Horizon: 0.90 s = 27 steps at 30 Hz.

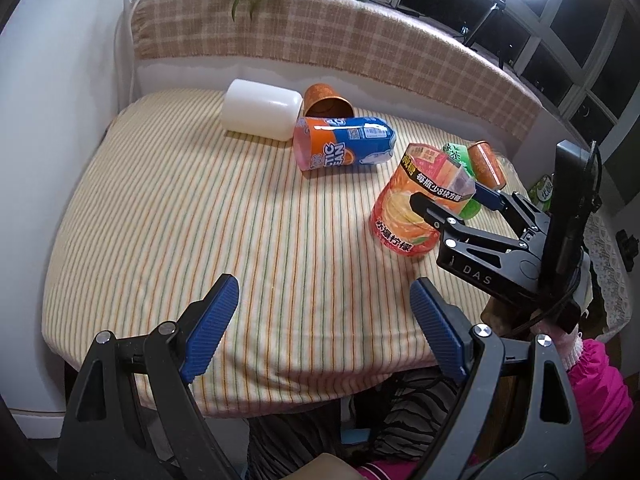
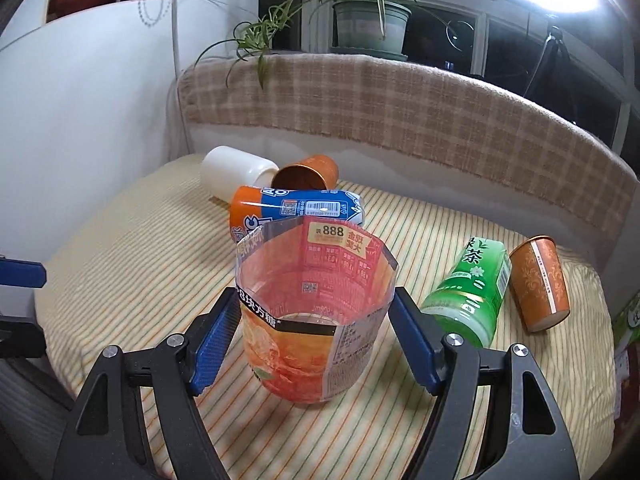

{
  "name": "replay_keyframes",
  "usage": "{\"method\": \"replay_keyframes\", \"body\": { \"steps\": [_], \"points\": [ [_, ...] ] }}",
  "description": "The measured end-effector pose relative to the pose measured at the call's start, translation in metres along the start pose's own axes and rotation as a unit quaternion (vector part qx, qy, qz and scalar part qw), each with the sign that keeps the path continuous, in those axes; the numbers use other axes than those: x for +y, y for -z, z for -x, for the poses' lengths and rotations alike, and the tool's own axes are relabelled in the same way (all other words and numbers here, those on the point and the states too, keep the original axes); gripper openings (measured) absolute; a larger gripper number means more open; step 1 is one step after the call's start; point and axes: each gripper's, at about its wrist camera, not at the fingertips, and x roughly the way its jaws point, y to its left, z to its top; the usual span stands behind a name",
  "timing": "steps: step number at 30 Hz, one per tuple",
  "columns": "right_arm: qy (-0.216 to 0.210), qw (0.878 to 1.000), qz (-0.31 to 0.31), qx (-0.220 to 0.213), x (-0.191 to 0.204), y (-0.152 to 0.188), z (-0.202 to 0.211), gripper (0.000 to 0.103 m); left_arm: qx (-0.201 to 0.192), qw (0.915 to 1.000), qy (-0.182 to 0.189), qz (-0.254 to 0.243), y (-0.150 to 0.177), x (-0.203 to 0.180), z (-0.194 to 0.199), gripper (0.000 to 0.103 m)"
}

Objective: Flip cup upright
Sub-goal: 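Rotate the lemon tea bottle with the right gripper so its open end faces up, then lower the upright bottle onto the bed and open the right gripper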

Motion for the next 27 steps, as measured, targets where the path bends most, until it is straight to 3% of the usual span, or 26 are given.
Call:
{"method": "replay_keyframes", "body": {
  "steps": [4,8,12,20,27],
  "points": [
    [0.002,1.000,0.013,-0.002,0.006,0.000,0.000,0.075,-0.010,0.9999,-0.004,-0.003,0.001,0.001,0.005,0.090],
    [0.009,1.000,0.016,-0.022,0.011,-0.002,0.010,0.083,-0.025,0.9996,-0.012,-0.010,0.003,0.001,0.009,0.090],
    [0.004,0.999,0.005,-0.032,0.011,-0.005,0.028,0.083,-0.061,0.9976,-0.027,-0.020,0.004,-0.001,0.019,0.090],
    [0.045,0.995,-0.035,-0.085,0.011,0.007,0.097,0.083,-0.146,0.9876,-0.045,-0.037,0.003,-0.014,0.040,0.090],
    [0.075,0.990,-0.068,-0.099,0.011,0.015,0.132,0.083,-0.207,0.9747,-0.066,-0.051,0.005,-0.025,0.056,0.090]
  ]
}}
